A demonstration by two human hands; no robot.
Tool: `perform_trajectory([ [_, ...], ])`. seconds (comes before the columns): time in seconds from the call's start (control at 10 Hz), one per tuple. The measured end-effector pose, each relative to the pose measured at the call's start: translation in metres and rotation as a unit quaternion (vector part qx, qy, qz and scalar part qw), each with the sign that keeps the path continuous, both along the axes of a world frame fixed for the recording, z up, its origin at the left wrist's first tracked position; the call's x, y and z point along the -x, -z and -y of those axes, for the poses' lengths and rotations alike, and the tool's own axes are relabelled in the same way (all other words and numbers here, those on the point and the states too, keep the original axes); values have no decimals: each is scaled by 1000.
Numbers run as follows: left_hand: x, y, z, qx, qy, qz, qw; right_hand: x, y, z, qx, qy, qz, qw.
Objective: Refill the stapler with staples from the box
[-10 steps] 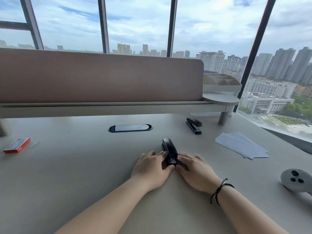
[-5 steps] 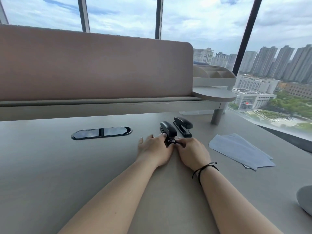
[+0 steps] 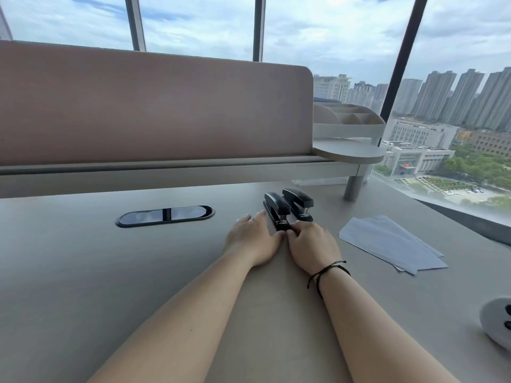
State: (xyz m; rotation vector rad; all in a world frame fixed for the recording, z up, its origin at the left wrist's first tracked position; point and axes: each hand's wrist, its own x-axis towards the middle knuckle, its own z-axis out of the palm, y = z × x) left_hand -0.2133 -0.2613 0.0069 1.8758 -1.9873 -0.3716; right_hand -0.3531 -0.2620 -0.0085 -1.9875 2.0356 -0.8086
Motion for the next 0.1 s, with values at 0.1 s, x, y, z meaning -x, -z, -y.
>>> perform_trajectory([
  [0.1,-7,0,-21,1,25,14,1000,-2,0,-13,-1,-13,-39,999],
])
